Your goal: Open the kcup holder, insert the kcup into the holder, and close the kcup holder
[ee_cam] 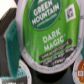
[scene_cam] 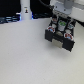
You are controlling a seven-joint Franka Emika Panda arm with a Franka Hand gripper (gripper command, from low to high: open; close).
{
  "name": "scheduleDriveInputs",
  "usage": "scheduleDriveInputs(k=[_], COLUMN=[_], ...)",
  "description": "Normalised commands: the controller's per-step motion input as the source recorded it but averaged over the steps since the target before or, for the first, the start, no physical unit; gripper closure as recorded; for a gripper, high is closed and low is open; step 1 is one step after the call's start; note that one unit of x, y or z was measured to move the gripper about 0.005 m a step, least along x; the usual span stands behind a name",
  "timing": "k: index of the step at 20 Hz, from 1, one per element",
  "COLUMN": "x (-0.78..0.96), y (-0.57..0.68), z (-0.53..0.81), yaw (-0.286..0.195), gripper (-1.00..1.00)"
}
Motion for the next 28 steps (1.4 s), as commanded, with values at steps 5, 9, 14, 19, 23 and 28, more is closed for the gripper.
scheduleDriveInputs(k=[5,9,14,19,23,28], x=[0.04,0.07,0.10,0.27,0.40,0.56], y=[0.07,0.03,-0.02,-0.17,-0.29,-0.38], z=[0.03,0.18,0.33,0.49,0.48,0.36], yaw=[0.054,0.075,0.104,0.124,0.103,0.049], gripper=[-1.00,-1.00,-1.00,-1.00,-1.00,-1.00])
